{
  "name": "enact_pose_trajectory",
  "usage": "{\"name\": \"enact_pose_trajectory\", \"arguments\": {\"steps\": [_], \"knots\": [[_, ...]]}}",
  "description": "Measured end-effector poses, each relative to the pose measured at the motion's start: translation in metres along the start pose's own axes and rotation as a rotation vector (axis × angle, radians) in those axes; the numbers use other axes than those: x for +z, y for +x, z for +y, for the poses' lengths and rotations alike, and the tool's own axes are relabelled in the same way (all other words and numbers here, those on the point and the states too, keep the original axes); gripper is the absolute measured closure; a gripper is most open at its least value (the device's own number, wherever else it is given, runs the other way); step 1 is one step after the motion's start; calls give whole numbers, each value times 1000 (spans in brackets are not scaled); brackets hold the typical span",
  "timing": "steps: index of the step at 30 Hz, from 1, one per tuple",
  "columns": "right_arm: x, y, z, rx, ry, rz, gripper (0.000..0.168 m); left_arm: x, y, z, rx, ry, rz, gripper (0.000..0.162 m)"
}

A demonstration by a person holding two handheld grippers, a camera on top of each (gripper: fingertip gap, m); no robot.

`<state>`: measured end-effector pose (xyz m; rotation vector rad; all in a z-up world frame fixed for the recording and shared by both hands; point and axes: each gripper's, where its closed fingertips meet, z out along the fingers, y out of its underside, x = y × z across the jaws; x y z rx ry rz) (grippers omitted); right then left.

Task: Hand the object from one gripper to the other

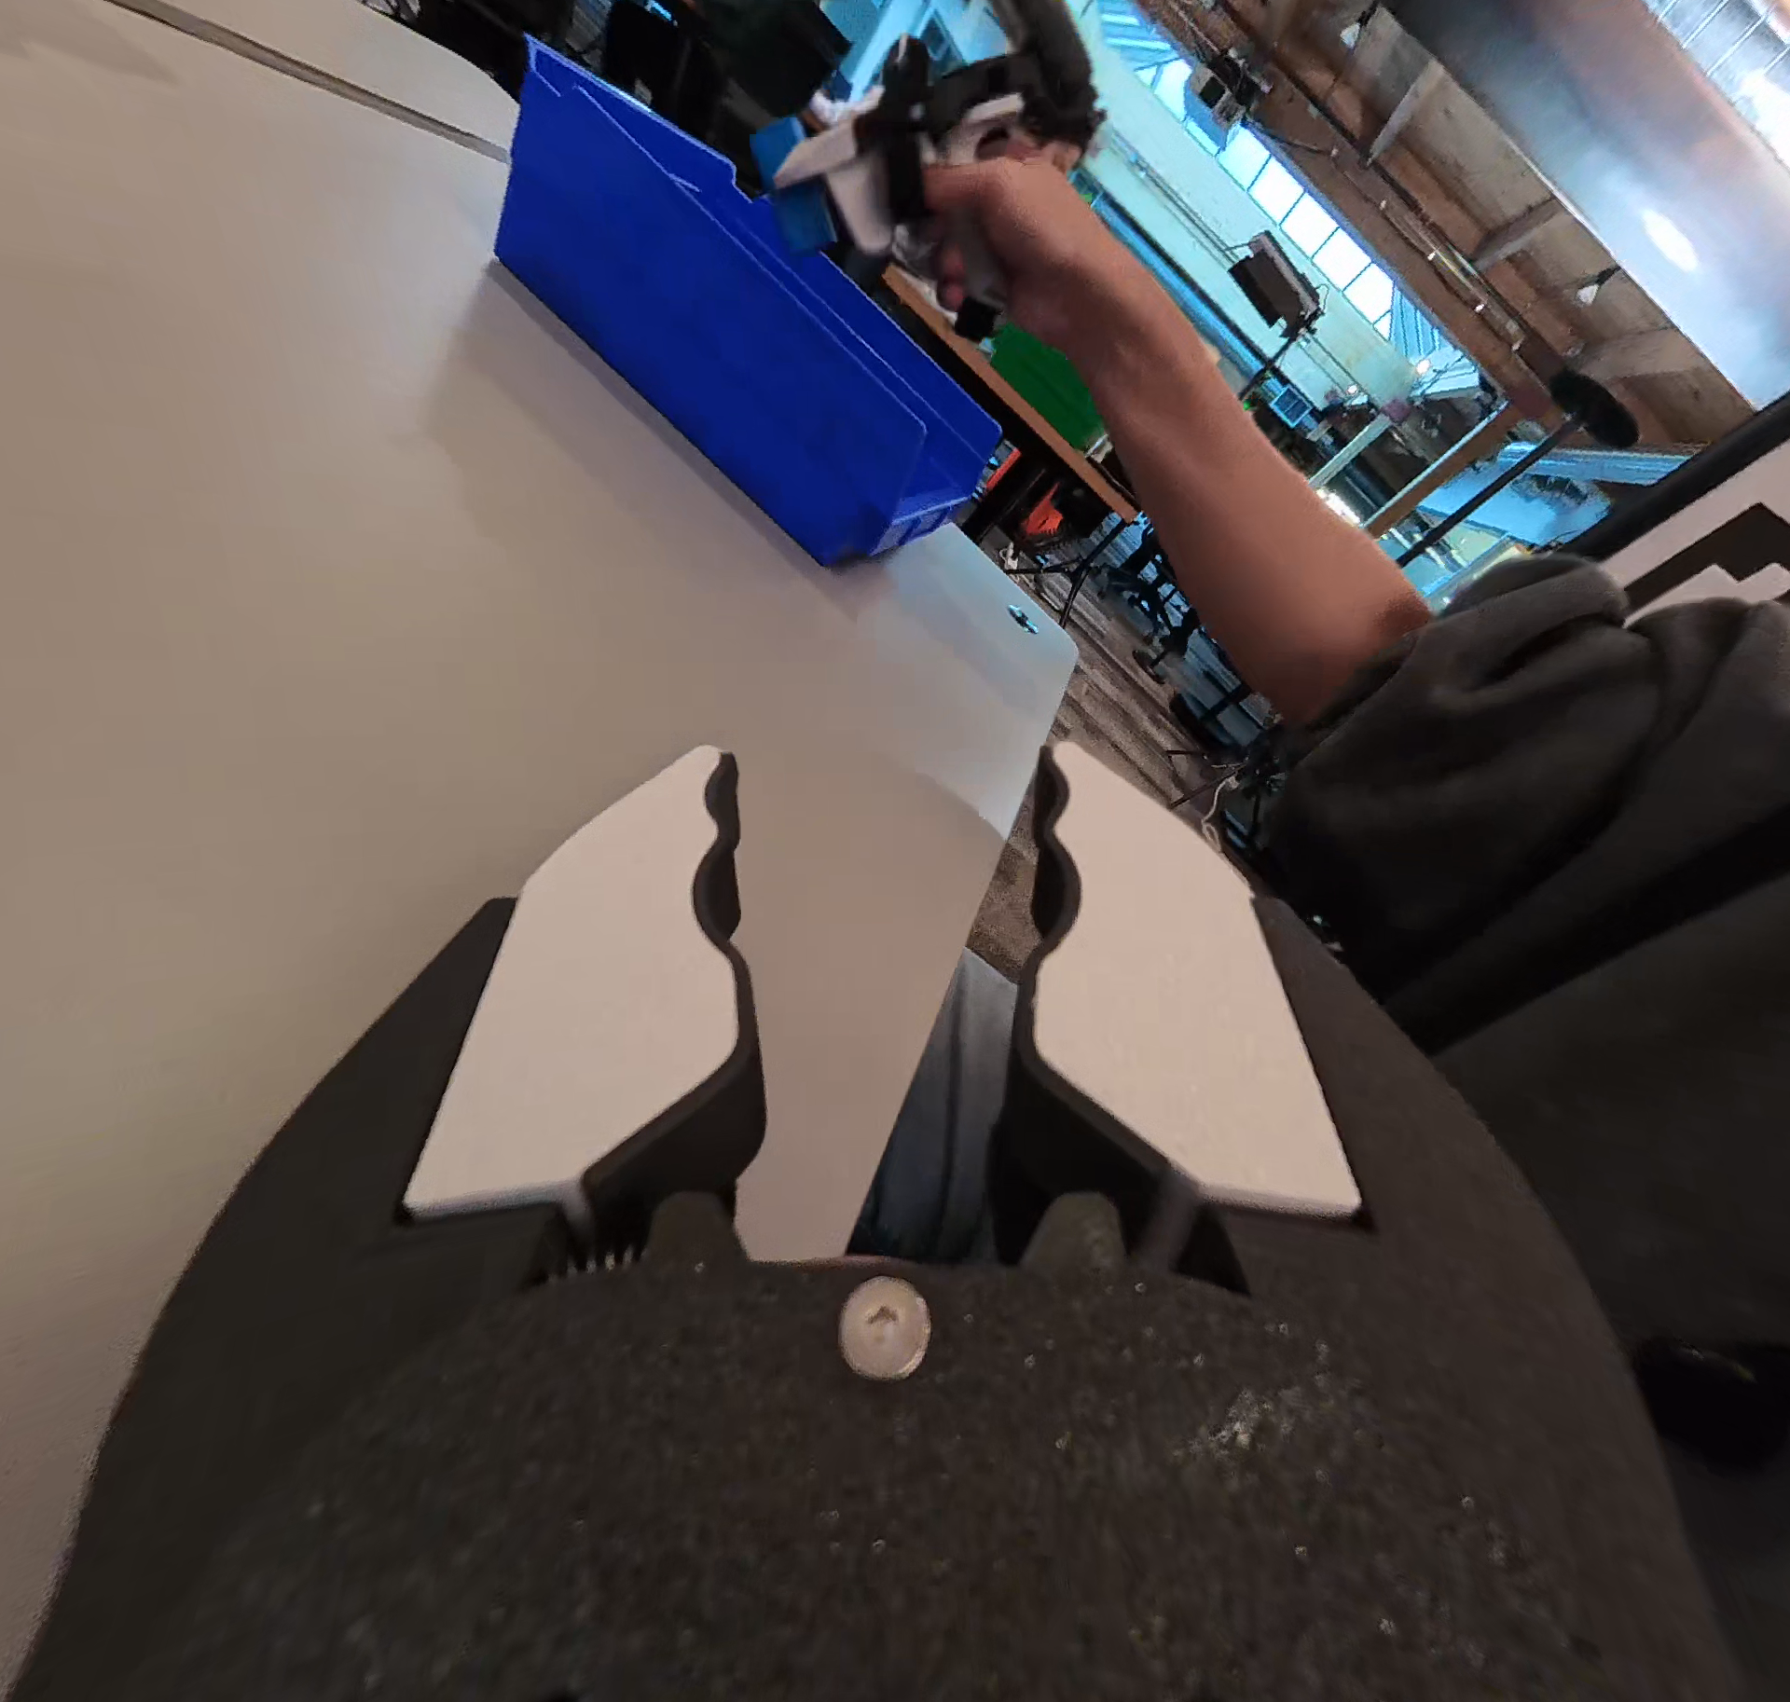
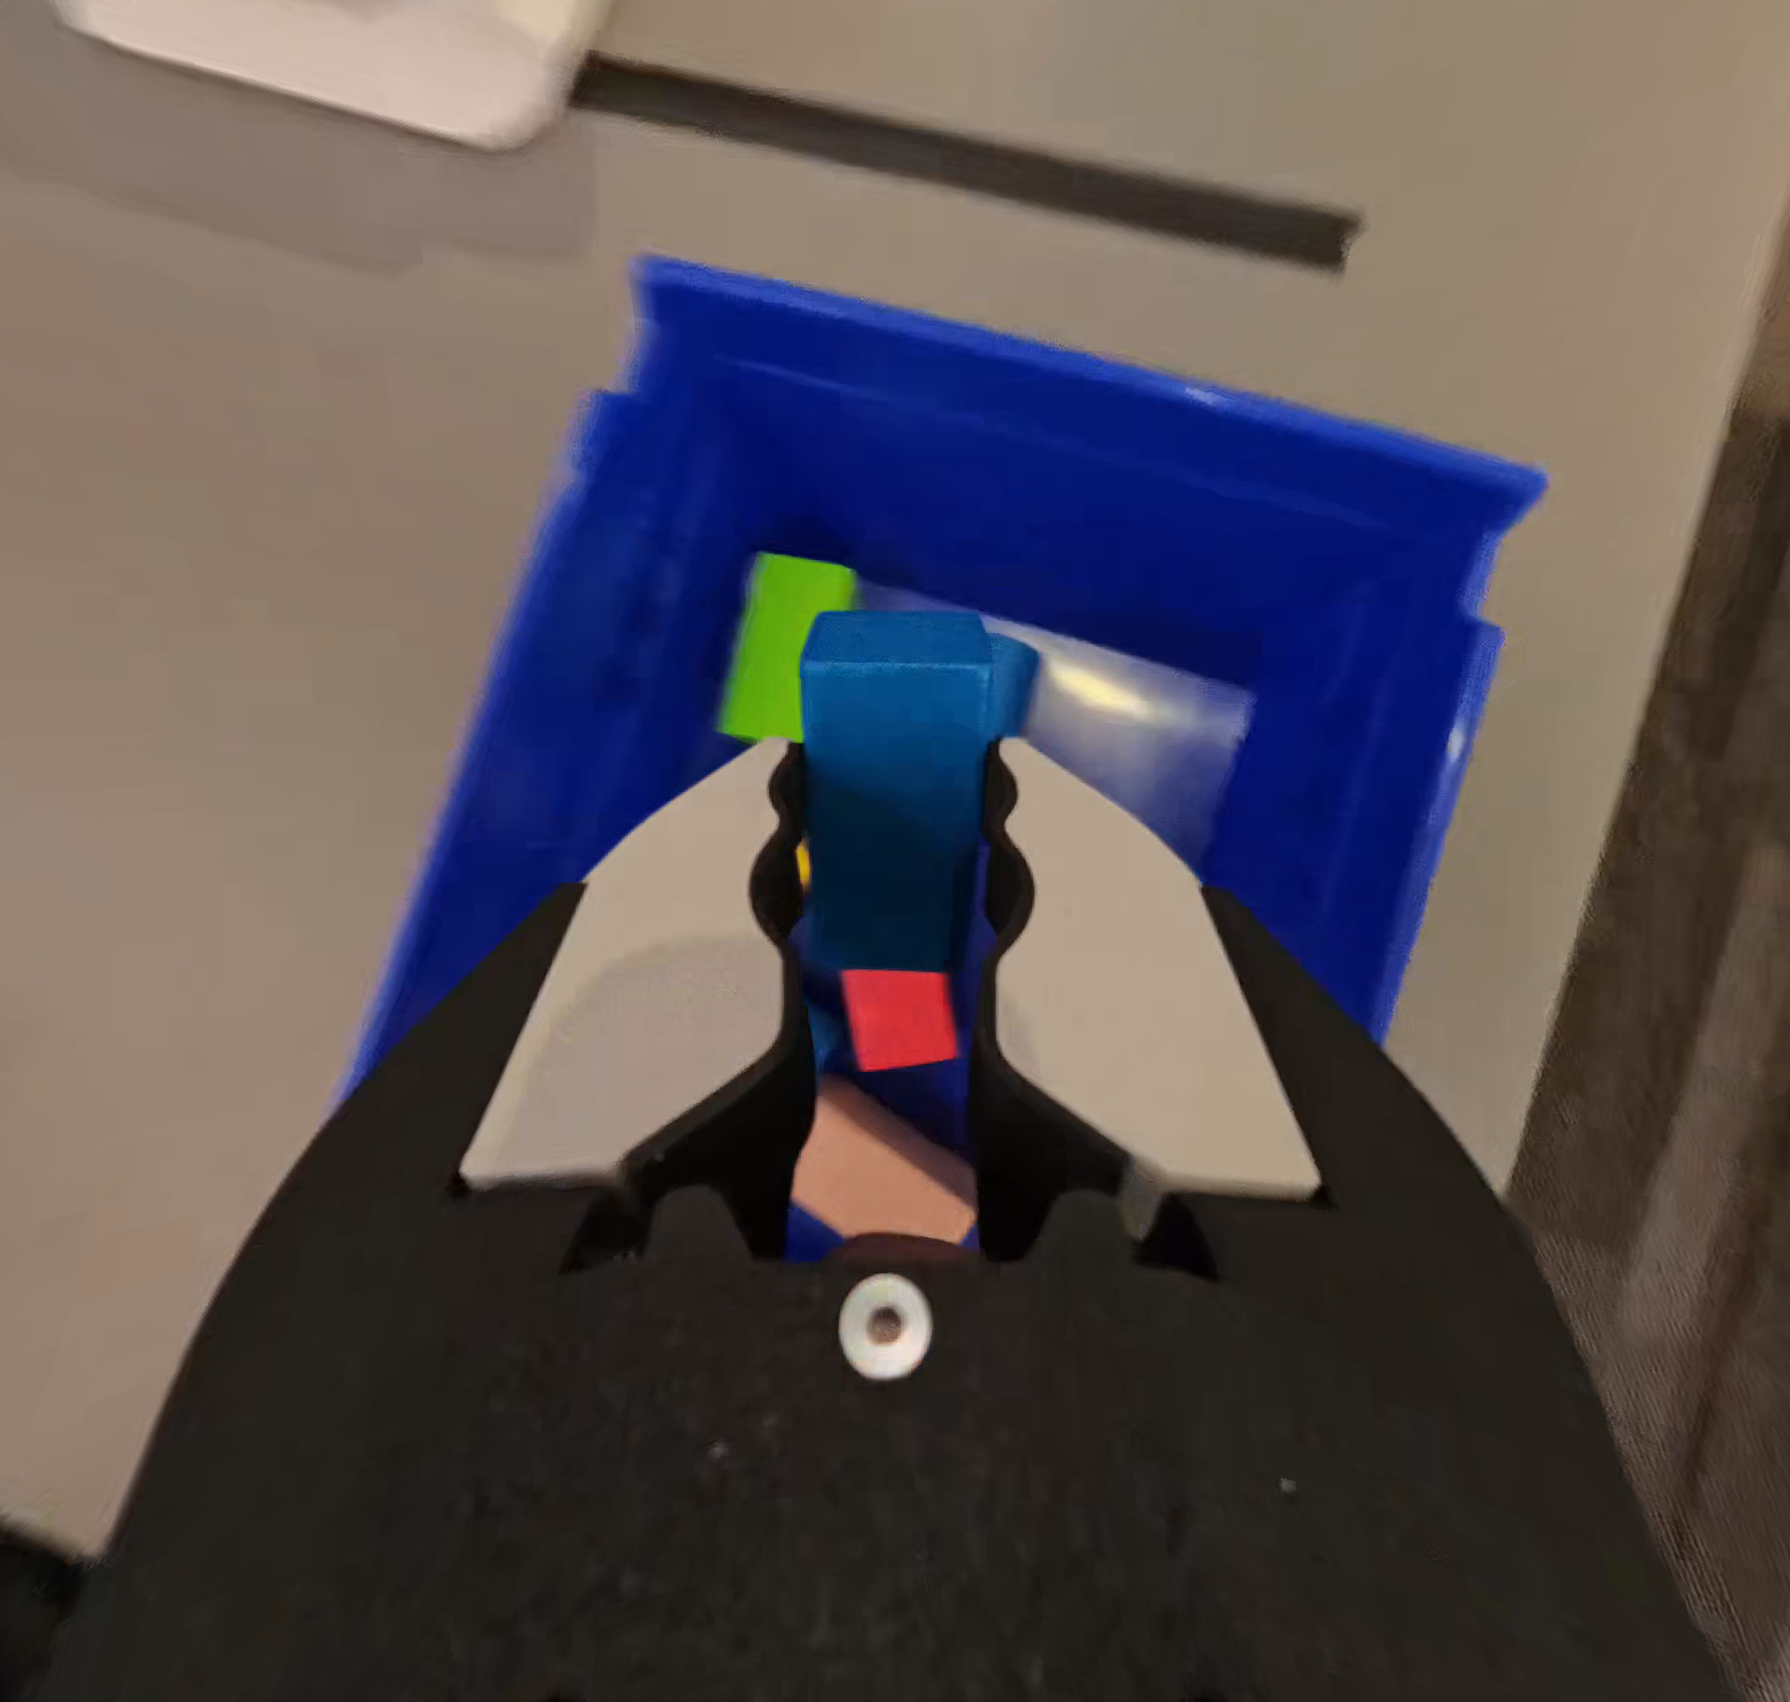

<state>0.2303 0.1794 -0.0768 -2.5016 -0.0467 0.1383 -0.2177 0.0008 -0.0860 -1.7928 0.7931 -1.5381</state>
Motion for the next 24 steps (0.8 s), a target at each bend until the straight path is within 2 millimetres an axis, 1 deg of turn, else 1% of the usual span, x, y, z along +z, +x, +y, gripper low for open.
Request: {"name": "enact_pose_trajectory", "arguments": {"steps": [1,2,4,6,8,11,15,17,19,20,21,22,23,24], "knots": [[14,14,4,26,-39,40,133,1,-1,2,9,-13,-9,104],[27,21,9,66,-73,43,134,1,-2,5,22,-26,-21,105],[49,34,25,122,-190,71,134,-1,-2,9,53,-41,-45,107],[65,48,35,120,-249,130,134,-1,-4,10,68,-44,-55,107],[76,64,41,119,-281,214,133,1,-6,10,46,-40,-42,108],[90,67,45,98,-330,230,133,5,-6,11,-5,-38,-2,108],[98,67,46,91,-373,246,133,6,-8,14,5,-55,-7,108],[99,69,45,87,-367,257,133,5,-7,13,9,-54,-6,108],[96,72,44,44,-371,289,131,5,-6,13,6,-51,-1,108],[91,74,40,18,-353,314,121,4,-6,13,5,-52,0,108],[81,73,32,-2,-314,326,120,4,-6,13,6,-52,-1,108],[66,70,21,-18,-250,344,121,3,-6,14,9,-53,-4,108],[49,62,8,-27,-170,337,121,3,-6,14,13,-53,-8,108],[30,45,-5,-31,-69,291,119,2,-6,14,19,-55,-11,108]]}}
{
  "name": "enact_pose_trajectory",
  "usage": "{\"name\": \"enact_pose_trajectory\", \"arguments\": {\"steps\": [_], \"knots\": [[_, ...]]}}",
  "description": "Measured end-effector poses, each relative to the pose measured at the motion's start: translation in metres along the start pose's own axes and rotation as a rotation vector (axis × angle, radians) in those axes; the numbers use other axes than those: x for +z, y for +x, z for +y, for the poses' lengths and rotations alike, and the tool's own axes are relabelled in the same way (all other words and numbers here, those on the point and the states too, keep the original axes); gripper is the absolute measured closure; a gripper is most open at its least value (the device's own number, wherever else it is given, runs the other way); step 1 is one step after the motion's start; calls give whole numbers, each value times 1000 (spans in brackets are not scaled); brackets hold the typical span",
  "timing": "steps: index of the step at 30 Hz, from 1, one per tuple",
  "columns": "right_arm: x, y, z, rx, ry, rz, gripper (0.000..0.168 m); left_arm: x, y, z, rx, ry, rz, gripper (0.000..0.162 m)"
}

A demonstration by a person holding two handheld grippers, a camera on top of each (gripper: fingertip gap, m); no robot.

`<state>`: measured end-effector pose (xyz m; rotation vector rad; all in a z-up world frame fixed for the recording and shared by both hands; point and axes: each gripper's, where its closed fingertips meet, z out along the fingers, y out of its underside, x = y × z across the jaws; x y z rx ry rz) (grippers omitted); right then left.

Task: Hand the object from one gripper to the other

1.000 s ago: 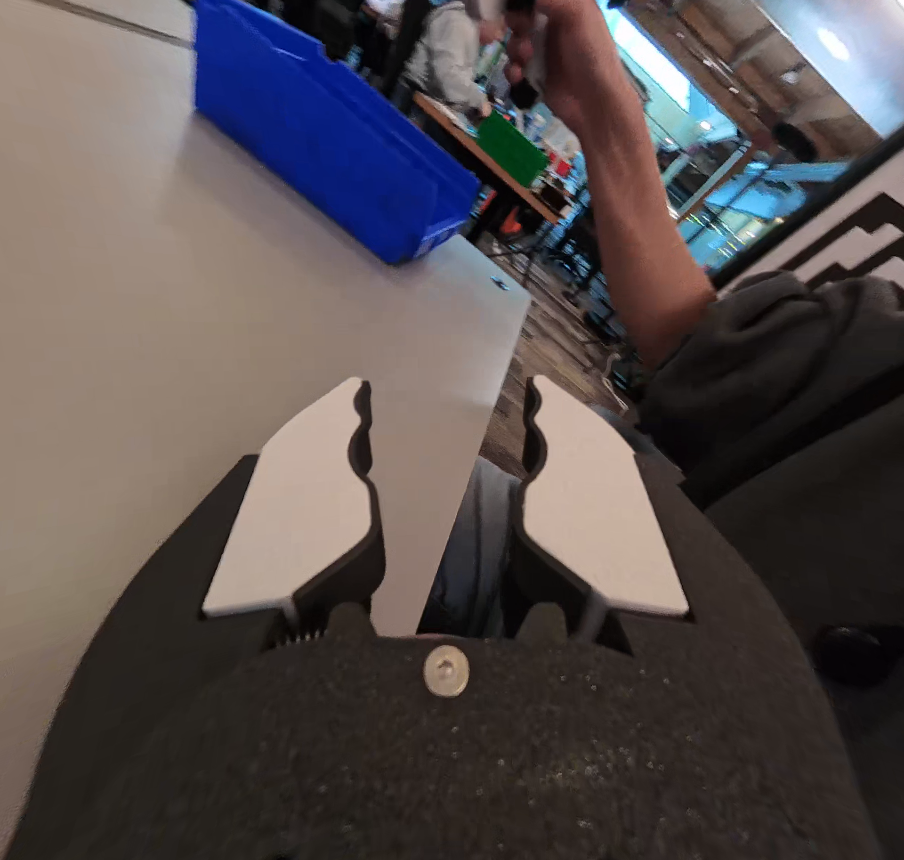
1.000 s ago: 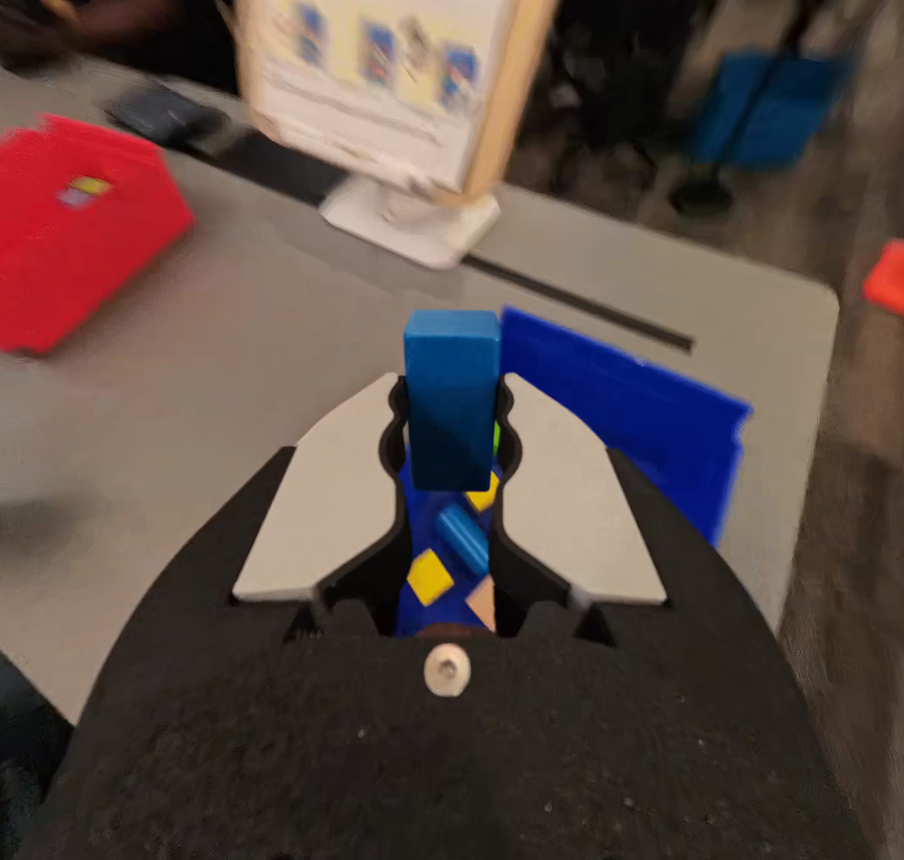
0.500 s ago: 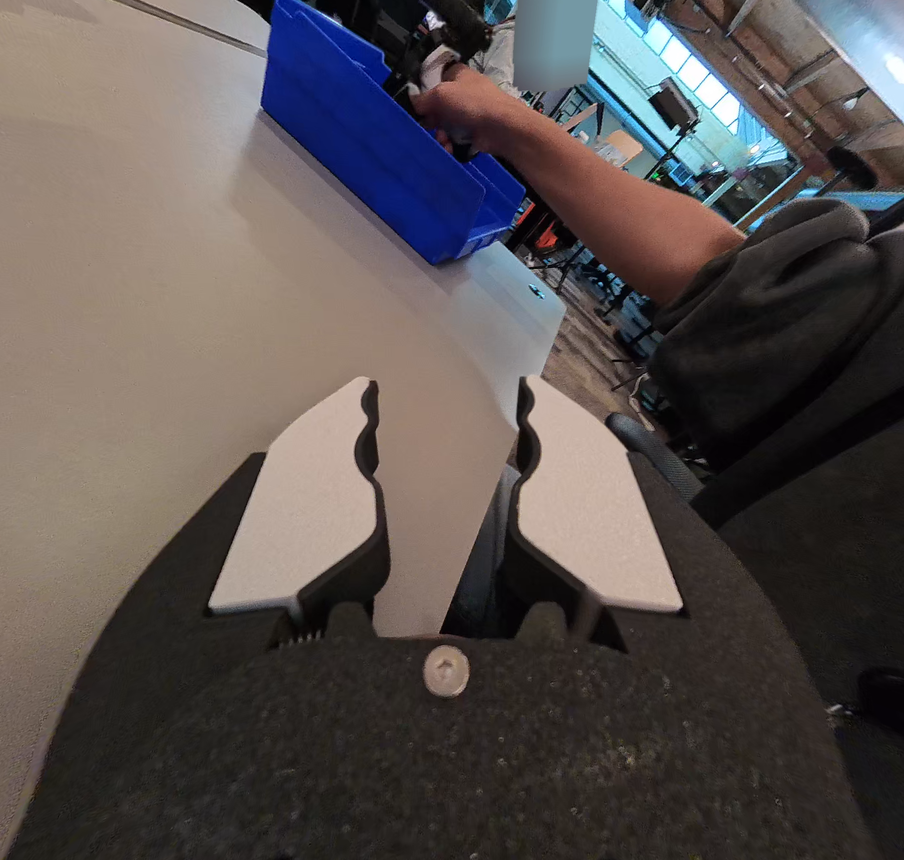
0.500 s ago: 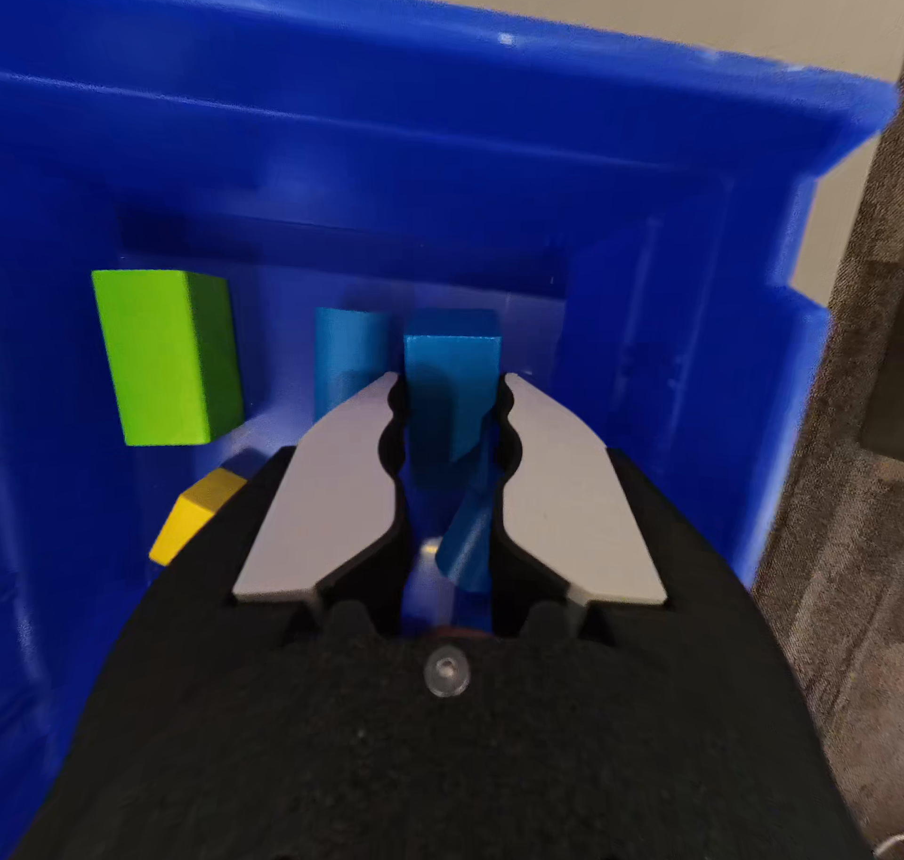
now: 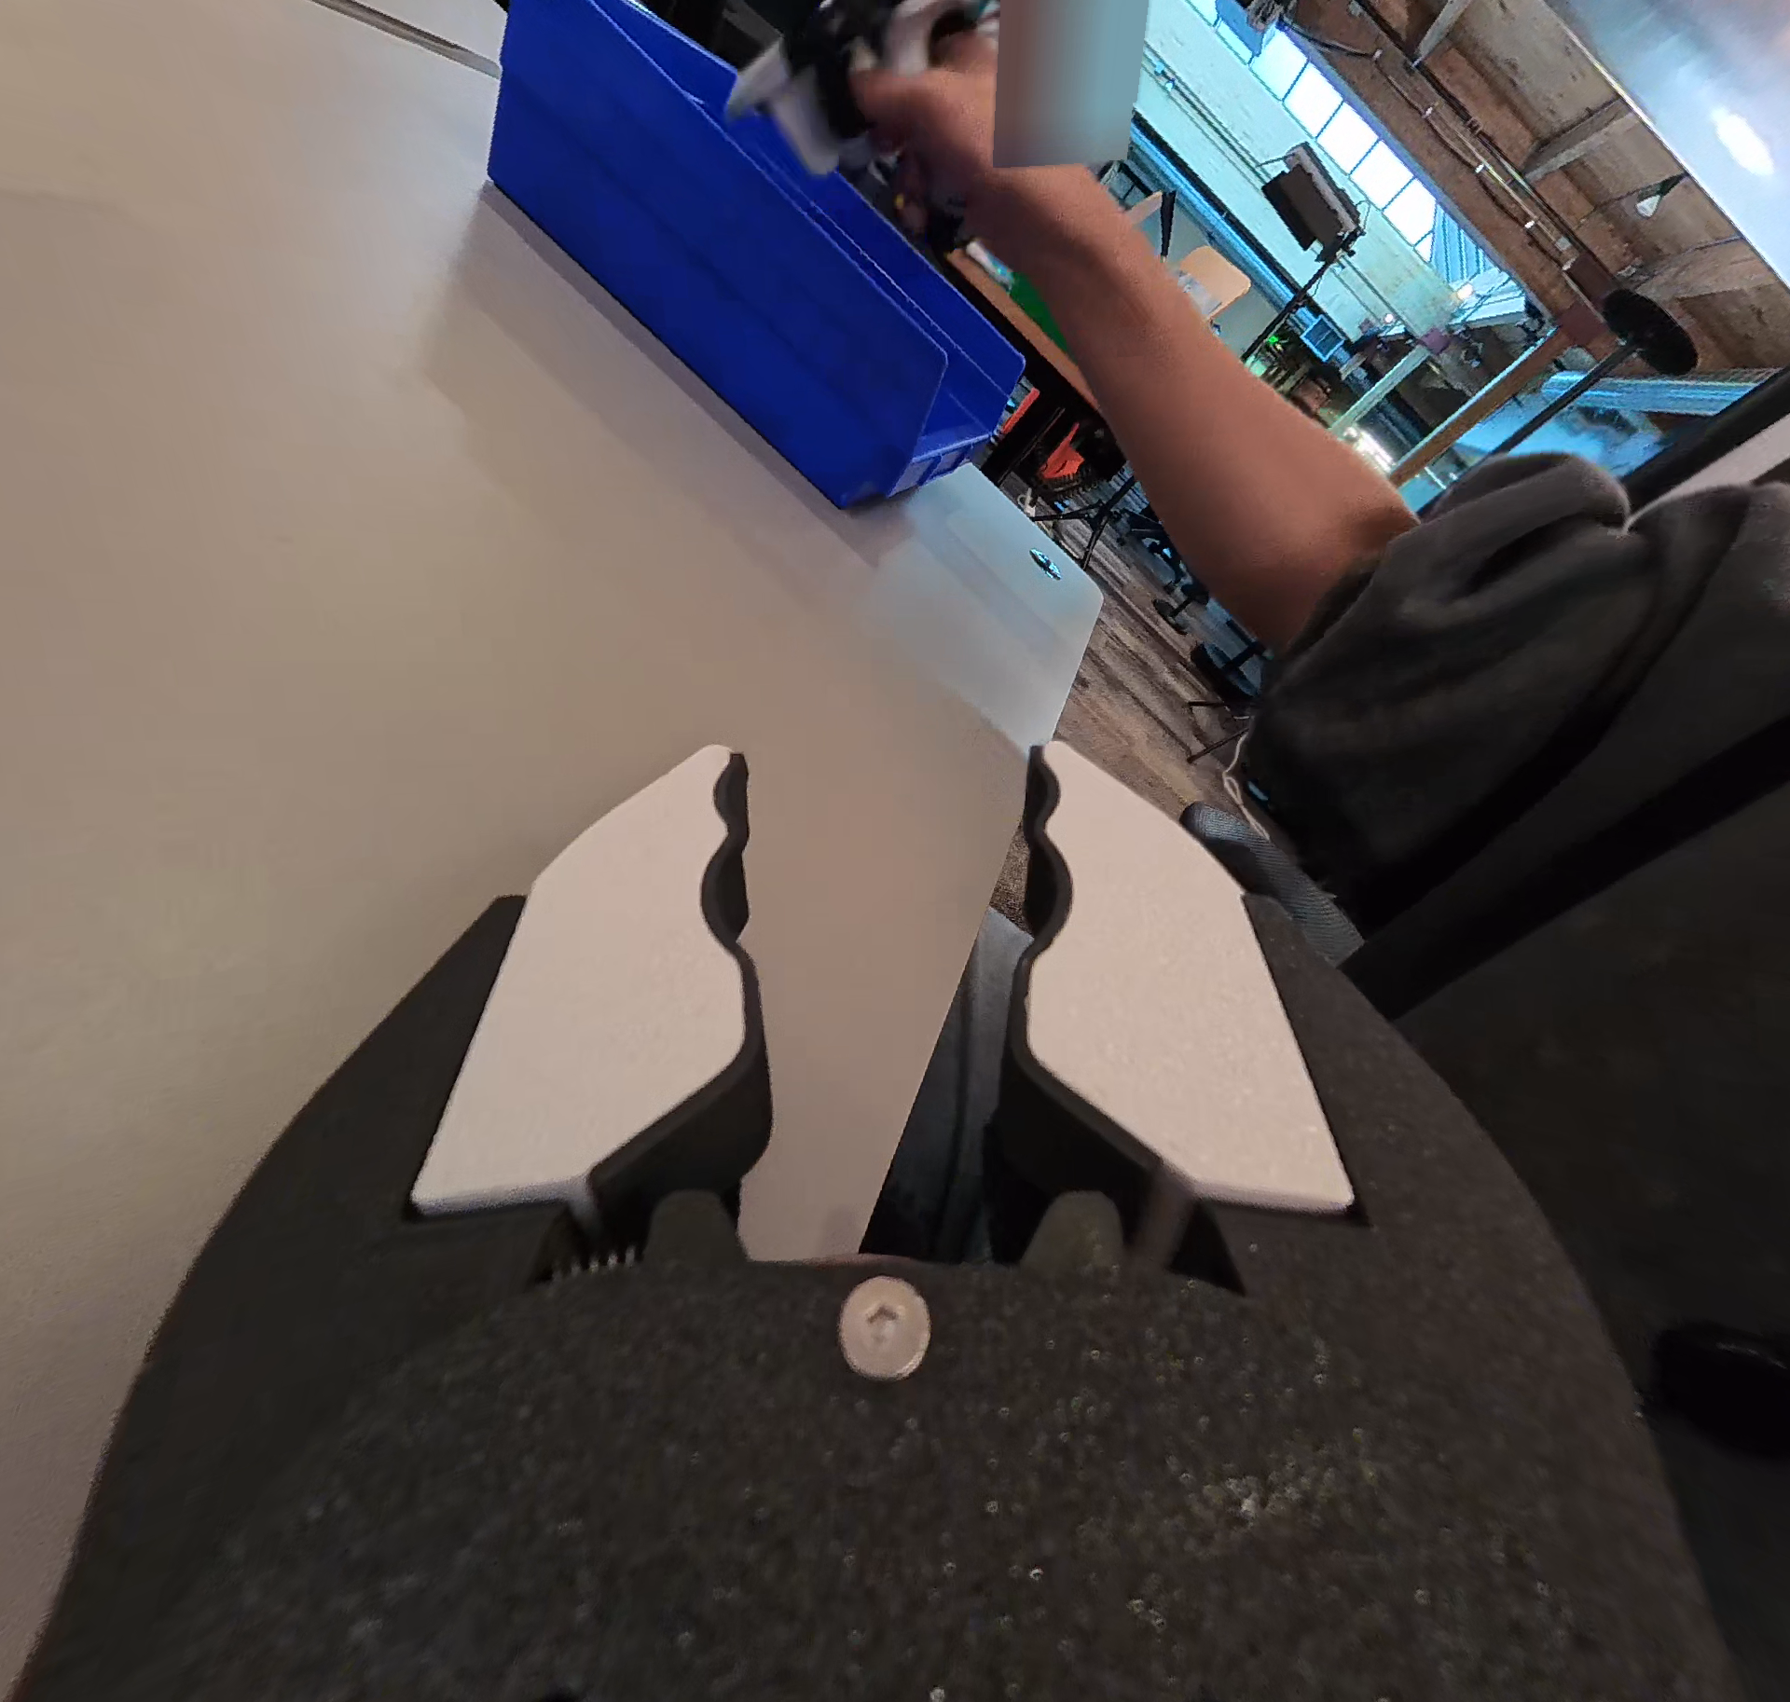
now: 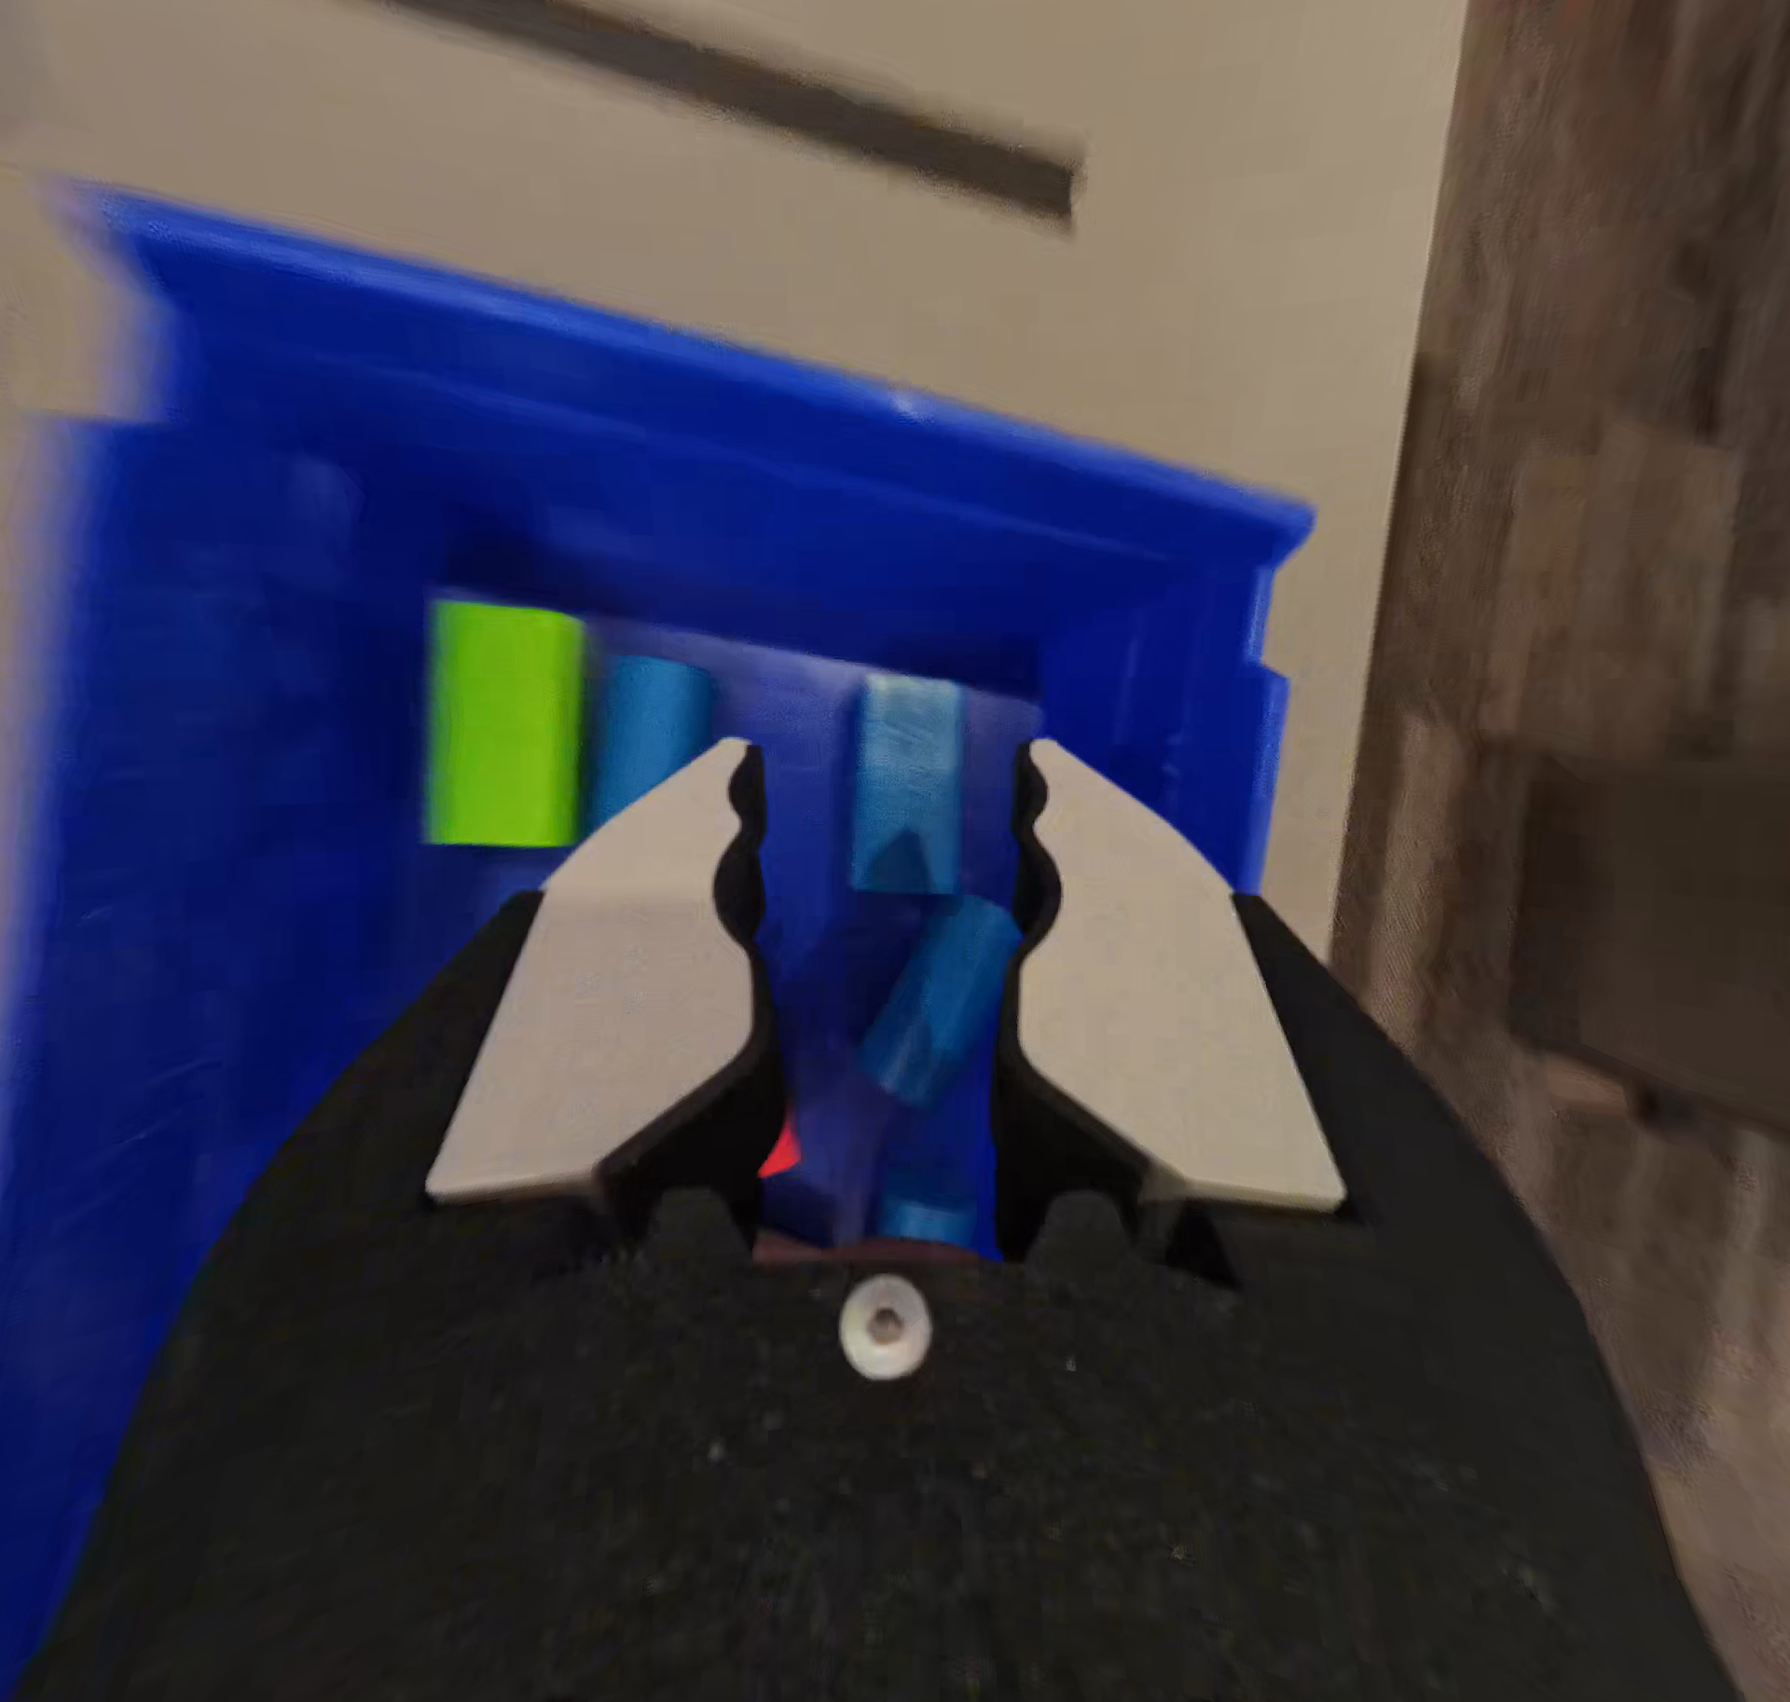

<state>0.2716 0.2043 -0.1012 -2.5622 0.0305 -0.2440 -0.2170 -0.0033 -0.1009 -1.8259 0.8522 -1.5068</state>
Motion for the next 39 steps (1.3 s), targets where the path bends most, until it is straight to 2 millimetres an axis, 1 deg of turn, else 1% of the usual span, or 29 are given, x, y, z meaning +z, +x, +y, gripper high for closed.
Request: {"name": "enact_pose_trajectory", "arguments": {"steps": [2,3,4,5,6,7,8,9,11,12,13,14,15,17,18,19,20,21,22,23,25,26,28,29,31,32,34,36,39], "knots": [[-58,-30,-17,11,235,-107,120,0,3,-1,2,13,9,108],[-87,-49,-18,12,347,-165,120,2,5,-3,-10,23,25,108],[-115,-73,-13,13,461,-249,120,3,7,-4,-23,27,39,108],[-140,-101,-2,17,572,-348,121,5,9,-4,-26,27,45,107],[-162,-129,14,29,677,-441,124,5,9,-4,-17,27,38,107],[-178,-157,34,49,770,-528,126,5,8,-4,1,29,17,107],[-188,-183,57,78,841,-605,125,4,6,-5,27,32,-11,107],[-191,-207,82,110,877,-653,125,2,3,-5,55,35,-45,107],[-179,-245,130,142,853,-664,124,-3,-6,-8,110,46,-131,106],[-169,-261,151,109,803,-652,120,-7,-10,-10,135,51,-176,106],[-158,-272,169,47,746,-613,118,-11,-15,-12,160,55,-225,106],[-151,-276,180,-6,713,-552,118,-15,-21,-15,177,58,-273,106],[-151,-278,183,-43,705,-515,118,-19,-25,-19,185,64,-314,106],[-164,-279,177,-122,760,-482,118,-30,-28,-34,180,92,-359,105],[-169,-275,175,-150,797,-444,119,-39,-26,-48,178,122,-358,105],[-171,-271,175,-168,822,-407,120,-50,-23,-68,185,160,-358,105],[-171,-267,175,-172,829,-383,121,-64,-25,-90,193,196,-386,105],[-170,-263,176,-157,825,-374,120,-79,-33,-110,189,211,-439,105],[-168,-260,177,-127,817,-382,118,-92,-48,-127,166,189,-510,106],[-166,-257,177,-90,810,-400,118,-105,-70,-138,122,128,-600,106],[-163,-252,179,-13,788,-447,114,-121,-120,-155,56,-33,-738,105],[-162,-249,180,23,778,-465,114,-127,-149,-160,29,-121,-796,108],[-163,-239,180,95,781,-488,114,-143,-215,-156,-90,-345,-956,107],[-164,-234,179,120,787,-501,114,-148,-243,-155,-138,-436,-997,106],[-165,-226,176,147,797,-509,114,-154,-291,-159,-204,-523,-1074,107],[-165,-222,175,150,798,-502,114,-152,-310,-162,-222,-545,-1088,106],[-163,-218,174,142,797,-489,114,-145,-338,-167,-278,-564,-1091,106],[-160,-218,172,139,790,-488,114,-136,-357,-172,-319,-576,-1089,106],[-155,-224,170,146,776,-521,114,-140,-384,-179,-329,-597,-1192,106]]}}
